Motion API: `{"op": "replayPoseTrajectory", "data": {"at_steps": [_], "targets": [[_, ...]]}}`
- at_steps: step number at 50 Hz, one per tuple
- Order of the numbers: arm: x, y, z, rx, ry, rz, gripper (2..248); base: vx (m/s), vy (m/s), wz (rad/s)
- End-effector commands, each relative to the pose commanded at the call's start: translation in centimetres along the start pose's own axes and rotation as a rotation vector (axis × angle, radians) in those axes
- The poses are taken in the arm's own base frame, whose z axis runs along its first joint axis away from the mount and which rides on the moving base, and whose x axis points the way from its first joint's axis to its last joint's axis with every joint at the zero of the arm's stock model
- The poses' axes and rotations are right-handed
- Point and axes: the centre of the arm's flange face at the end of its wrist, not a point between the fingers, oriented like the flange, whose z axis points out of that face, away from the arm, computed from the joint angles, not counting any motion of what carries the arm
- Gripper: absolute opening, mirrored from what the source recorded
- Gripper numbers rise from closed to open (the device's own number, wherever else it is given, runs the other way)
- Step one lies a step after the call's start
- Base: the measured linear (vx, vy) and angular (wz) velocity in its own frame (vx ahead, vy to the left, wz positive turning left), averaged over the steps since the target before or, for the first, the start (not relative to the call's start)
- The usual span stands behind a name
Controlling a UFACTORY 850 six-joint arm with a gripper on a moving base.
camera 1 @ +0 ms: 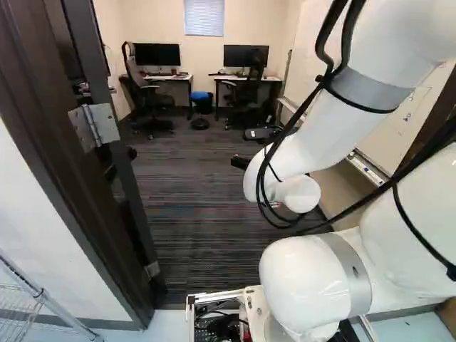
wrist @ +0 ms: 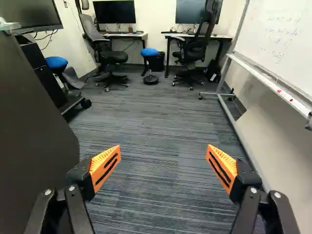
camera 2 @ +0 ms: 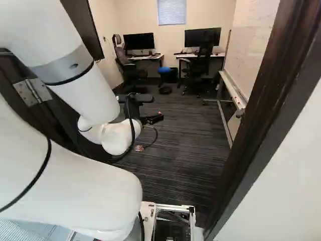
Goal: Open the door and move inside
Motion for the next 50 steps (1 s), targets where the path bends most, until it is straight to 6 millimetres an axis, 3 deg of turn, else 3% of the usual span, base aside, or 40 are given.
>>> {"op": "replayPoseTrajectory", "data": {"at_steps": [50], "targets": [[0.00, 0.00, 0.00, 0.000, 0.000, 0.000, 247, 0.176, 0.008, -0.012]]}}
